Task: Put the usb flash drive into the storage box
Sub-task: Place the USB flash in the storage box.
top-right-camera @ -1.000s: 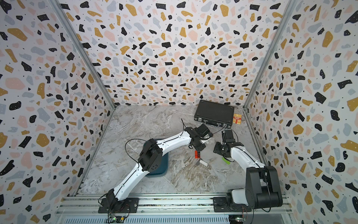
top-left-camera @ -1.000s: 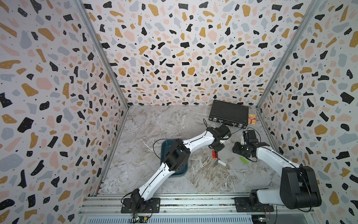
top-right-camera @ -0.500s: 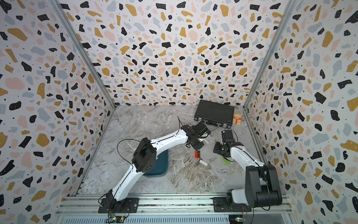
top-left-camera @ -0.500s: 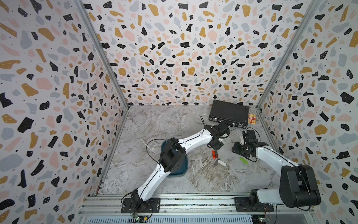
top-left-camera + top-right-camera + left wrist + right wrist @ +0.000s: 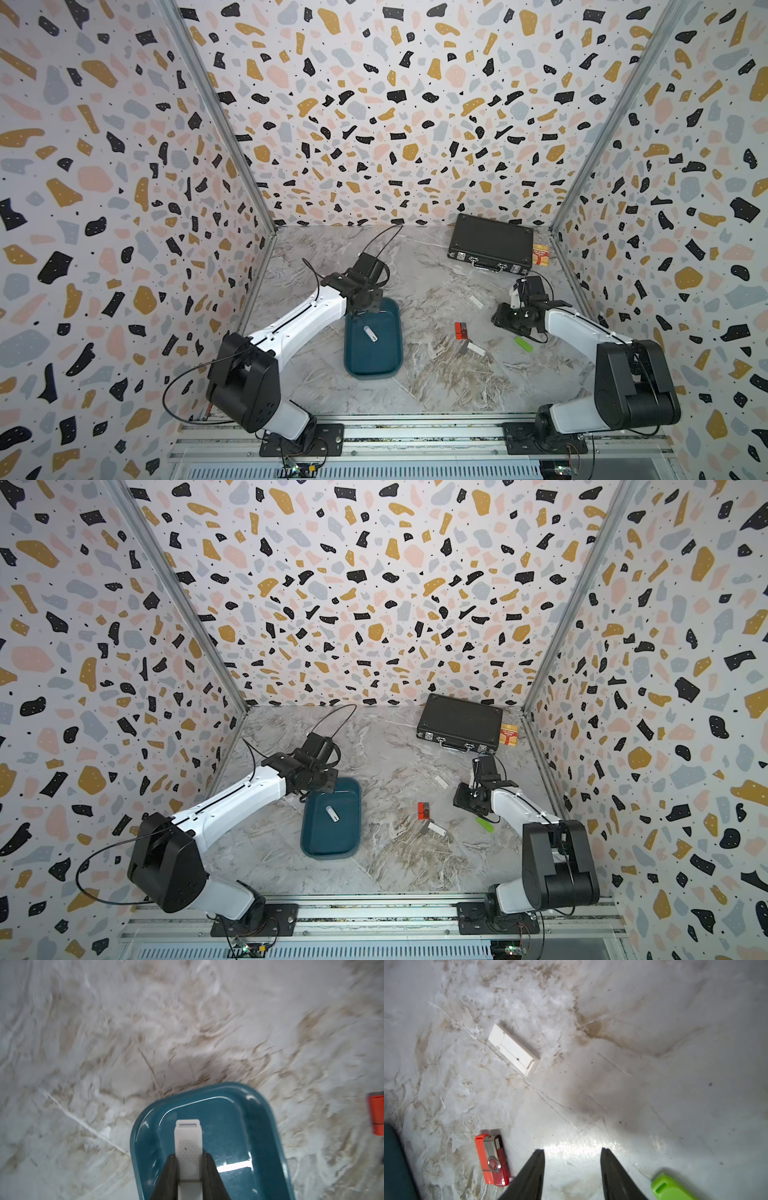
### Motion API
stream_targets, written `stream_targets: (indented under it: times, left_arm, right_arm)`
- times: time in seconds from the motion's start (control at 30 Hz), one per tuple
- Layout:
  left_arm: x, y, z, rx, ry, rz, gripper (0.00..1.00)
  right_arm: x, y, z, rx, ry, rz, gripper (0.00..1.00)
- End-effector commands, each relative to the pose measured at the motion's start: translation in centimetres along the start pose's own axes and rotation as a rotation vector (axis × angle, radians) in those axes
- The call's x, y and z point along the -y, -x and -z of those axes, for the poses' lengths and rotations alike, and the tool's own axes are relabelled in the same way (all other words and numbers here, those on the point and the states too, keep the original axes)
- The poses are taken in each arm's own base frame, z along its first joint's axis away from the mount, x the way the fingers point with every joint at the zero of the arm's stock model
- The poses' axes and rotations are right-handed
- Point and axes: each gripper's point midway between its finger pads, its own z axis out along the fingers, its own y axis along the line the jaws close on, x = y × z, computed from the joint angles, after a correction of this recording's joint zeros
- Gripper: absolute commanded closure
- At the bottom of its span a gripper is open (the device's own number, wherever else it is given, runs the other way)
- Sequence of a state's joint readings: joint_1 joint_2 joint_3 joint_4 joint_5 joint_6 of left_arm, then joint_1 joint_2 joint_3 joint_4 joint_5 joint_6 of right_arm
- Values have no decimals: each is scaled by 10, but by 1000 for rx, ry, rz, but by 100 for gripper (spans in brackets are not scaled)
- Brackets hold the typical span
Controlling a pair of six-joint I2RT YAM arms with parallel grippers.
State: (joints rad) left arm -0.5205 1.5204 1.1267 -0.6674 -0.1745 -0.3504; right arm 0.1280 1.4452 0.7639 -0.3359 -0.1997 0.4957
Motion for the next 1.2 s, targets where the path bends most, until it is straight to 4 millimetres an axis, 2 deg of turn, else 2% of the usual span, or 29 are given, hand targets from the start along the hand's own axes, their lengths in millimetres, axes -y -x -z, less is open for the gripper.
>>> stream_targets:
  times: [0.0,0.2,0.33,0.43,0.57,0.67,0.8,0.97,1.17]
  left_arm:
    - [-7,-9,-15,-39,51,69,83]
    - [-23,-22,-35,-105,130,95,78]
    - [-24,-26,-40,-116,137,105,64]
    - [-23,-23,-34,-112,136,108,52]
    - [-21,-13,-10,-83,104,115,45]
    - [-18,-5,21,-24,43,125,44]
    - [-14,-6,61,39,-44,115,42]
    - [-16,-27,88,85,-117,81,40]
    - [-25,-62,97,94,-134,76,39]
  right_arm:
    - [-15,5,3,-14,21,45,51]
    - [-24,5,-2,-56,-2,93,51]
    - [-26,10,-6,-68,-22,121,50]
    - [-25,16,-11,-77,-37,141,45]
    - [-28,28,-13,-64,-58,181,39]
    - [-30,42,-12,-42,-87,228,35]
    - [-38,58,-20,-62,-89,298,33]
    - [-48,70,-33,-80,-75,371,32]
    - [-51,65,-48,-145,-68,400,35]
